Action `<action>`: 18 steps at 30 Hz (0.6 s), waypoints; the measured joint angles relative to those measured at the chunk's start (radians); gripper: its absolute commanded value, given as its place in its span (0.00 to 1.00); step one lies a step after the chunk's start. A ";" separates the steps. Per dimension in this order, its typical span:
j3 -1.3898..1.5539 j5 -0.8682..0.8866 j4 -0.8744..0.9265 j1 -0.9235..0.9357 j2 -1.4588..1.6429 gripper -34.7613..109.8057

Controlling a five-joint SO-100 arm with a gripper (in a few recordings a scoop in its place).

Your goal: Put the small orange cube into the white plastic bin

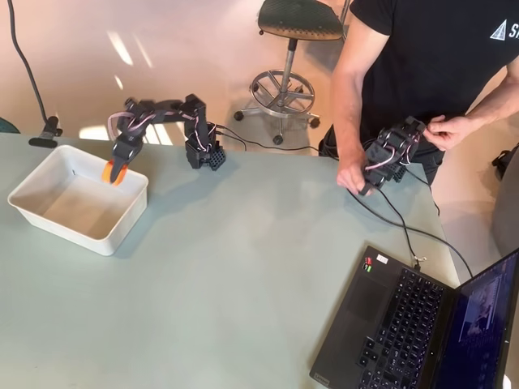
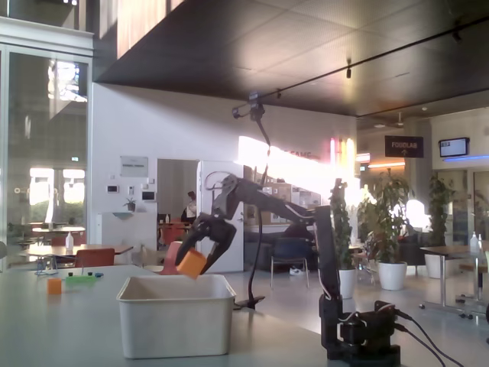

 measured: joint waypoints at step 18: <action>-0.021 -0.002 0.002 0.000 -0.074 0.51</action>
